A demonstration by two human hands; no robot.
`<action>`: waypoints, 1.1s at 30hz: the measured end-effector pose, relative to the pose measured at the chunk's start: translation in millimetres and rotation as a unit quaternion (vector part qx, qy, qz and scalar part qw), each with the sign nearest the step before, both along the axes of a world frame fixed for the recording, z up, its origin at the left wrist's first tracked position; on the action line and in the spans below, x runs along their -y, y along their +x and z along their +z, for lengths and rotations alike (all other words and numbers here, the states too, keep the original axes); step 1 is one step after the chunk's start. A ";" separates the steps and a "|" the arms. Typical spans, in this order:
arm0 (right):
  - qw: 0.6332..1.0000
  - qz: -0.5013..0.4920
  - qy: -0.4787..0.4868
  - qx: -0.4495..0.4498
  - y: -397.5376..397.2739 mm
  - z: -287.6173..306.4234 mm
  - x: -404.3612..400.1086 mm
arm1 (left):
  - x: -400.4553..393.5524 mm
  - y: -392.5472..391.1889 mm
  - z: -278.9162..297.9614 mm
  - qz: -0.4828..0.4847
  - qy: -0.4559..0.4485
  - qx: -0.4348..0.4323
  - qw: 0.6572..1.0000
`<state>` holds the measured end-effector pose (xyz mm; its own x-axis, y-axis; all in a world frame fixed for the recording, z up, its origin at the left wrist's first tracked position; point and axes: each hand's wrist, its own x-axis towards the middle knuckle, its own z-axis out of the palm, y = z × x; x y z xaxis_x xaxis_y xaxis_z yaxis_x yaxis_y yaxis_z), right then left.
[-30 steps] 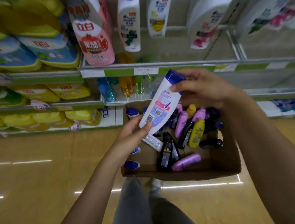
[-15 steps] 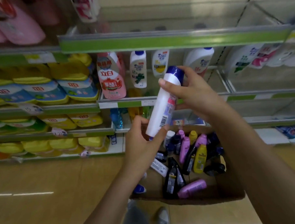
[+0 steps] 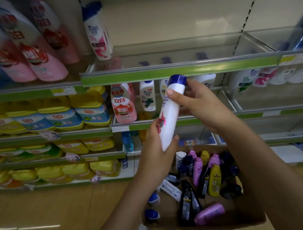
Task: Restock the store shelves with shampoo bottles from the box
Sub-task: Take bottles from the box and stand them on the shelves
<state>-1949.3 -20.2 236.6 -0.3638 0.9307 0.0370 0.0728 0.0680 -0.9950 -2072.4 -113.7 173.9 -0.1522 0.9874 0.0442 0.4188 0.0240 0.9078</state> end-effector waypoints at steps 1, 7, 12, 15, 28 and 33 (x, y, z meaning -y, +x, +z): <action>1.000 0.002 0.005 0.004 -0.2 1.6 1.2 | -0.4 0.3 -0.7 0.012 0.010 -0.035 0.999; 0.997 0.002 0.006 -0.080 1.5 8.7 4.0 | 3.0 -9.5 16.4 -0.067 -0.049 0.153 0.985; 0.990 0.004 -0.015 -0.141 6.1 17.0 3.9 | 2.3 -26.8 26.7 -0.107 -0.074 0.237 0.963; 0.990 0.013 -0.021 -0.141 5.2 21.2 0.7 | -0.8 -27.5 27.8 -0.091 -0.049 0.224 0.969; 0.991 -0.022 0.020 -0.133 -32.3 36.6 -20.6 | -16.8 -63.8 44.1 -0.063 -0.029 0.191 0.979; 0.985 -0.037 0.037 -0.166 -72.4 43.8 -49.0 | -60.2 -99.0 59.8 -0.048 -0.002 0.130 0.990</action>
